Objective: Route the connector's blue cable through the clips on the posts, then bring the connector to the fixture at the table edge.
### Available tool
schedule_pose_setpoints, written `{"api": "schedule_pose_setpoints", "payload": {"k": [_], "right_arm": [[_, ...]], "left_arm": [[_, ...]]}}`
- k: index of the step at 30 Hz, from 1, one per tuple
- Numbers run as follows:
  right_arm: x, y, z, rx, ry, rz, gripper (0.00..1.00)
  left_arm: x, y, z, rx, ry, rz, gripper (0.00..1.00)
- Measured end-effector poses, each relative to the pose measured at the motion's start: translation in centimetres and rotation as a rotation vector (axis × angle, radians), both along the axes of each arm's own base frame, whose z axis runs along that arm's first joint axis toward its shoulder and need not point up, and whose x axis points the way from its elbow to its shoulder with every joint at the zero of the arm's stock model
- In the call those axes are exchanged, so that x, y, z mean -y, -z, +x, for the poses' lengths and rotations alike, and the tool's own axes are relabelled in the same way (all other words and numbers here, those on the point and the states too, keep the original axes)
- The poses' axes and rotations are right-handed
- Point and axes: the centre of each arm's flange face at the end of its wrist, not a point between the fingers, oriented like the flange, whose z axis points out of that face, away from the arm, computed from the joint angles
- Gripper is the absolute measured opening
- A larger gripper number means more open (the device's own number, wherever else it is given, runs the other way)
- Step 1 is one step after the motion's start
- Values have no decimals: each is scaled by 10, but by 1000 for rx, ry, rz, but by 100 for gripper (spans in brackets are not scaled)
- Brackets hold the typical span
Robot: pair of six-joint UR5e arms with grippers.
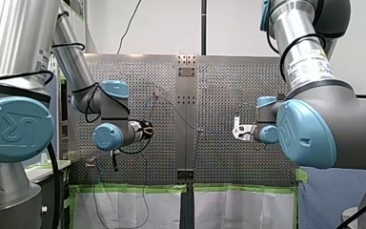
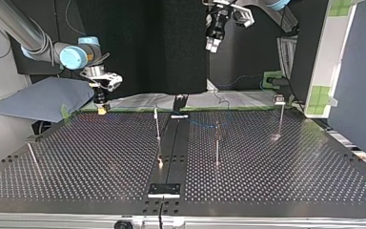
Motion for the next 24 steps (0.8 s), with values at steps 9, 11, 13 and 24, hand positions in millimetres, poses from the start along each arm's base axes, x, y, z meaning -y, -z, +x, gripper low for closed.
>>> {"api": "schedule_pose_setpoints", "payload": {"k": [9, 11, 13, 24], "right_arm": [[4, -37, -11, 10, 69, -8, 7], [5, -48, -13, 23, 74, -18, 7], [5, -58, -15, 34, 77, -30, 7], [12, -118, -28, 100, 104, -105, 7]], "left_arm": [[0, 1, 0, -4, 1, 3, 100], [0, 1, -1, -5, 1, 3, 100], [0, 1, -1, -5, 1, 4, 100], [0, 1, -1, -5, 1, 5, 100]]}}
